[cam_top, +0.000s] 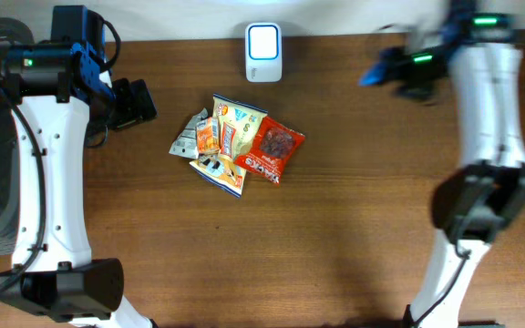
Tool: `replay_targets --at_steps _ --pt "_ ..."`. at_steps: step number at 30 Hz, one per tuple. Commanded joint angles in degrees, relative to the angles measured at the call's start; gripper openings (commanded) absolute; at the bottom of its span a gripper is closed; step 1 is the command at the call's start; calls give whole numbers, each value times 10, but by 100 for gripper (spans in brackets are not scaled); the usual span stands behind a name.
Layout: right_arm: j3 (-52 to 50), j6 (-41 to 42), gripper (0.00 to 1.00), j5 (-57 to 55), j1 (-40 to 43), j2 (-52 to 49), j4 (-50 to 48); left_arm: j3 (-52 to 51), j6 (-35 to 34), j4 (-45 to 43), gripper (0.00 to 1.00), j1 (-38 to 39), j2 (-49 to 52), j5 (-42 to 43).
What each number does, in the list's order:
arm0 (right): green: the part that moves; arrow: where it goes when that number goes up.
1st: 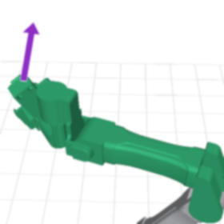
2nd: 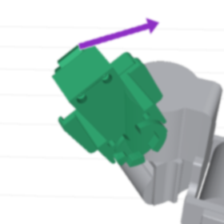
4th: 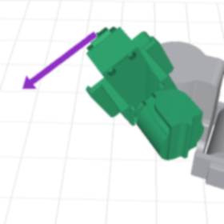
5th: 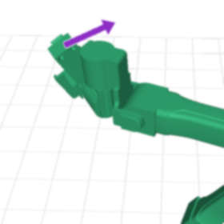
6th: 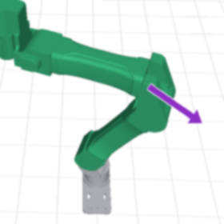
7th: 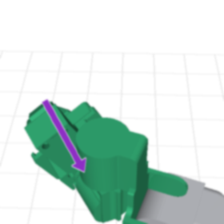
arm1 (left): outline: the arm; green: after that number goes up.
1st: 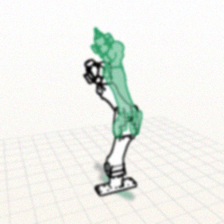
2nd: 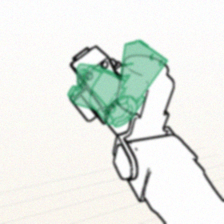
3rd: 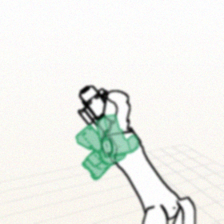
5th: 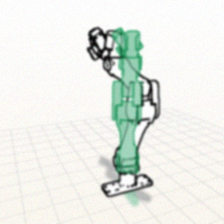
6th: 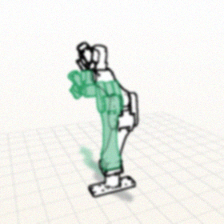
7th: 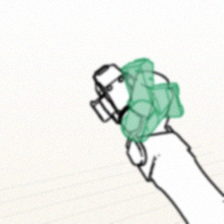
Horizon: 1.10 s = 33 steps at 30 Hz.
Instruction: Scan the item barcode
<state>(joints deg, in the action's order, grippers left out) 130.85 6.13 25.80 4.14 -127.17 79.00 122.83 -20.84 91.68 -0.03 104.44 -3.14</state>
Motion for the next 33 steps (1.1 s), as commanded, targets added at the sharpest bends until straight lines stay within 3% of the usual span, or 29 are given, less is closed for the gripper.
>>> replay_targets --at_steps 1,3,5,7,9,13,17,18,19,21,25,27,30,31,32,33 --pt "-85 -29 40 -60 -149 -9 -13 2 -6 0 99 -2 -4 4" --pt "-140 -21 22 -62 -217 -9 -46 2 -6 0 99 -2 -4 4" --pt "-209 21 19 -62 -279 -9 -95 2 -6 0 99 -2 -4 4" --pt "-225 -17 36 -134 -330 -7 -92 2 -6 0 99 -2 -4 4" --pt "-225 -31 64 -289 -403 0 -82 2 -6 0 99 -2 -4 4" --pt "-228 -27 79 -436 -498 0 -97 2 -6 0 99 -2 -4 4" --pt "-312 -23 77 -468 -487 -1 -210 2 -6 0 99 -2 -4 4" --pt "-336 1 64 -502 -481 -1 -237 2 -6 0 99 -2 -4 4" --pt "-339 10 40 -506 -474 -1 -252 2 -6 0 99 -2 -4 4" --pt "-339 45 4 -529 -459 0 -273 2 -6 0 99 -2 -4 4" --pt "-257 99 4 -469 -434 27 -205 2 -6 0 99 -2 -4 4" --pt "-167 98 4 -306 -403 89 -136 2 -6 0 99 -2 -4 4" --pt "-156 85 4 -187 -352 146 -86 2 -6 0 99 -2 -4 4" --pt "-163 26 6 -187 -344 141 -78 2 -6 0 99 -2 -4 4" --pt "-185 -60 32 -187 -349 128 -85 2 -6 0 99 -2 -4 4" --pt "-202 -87 56 -189 -353 120 -99 2 -6 0 99 -2 -4 4"
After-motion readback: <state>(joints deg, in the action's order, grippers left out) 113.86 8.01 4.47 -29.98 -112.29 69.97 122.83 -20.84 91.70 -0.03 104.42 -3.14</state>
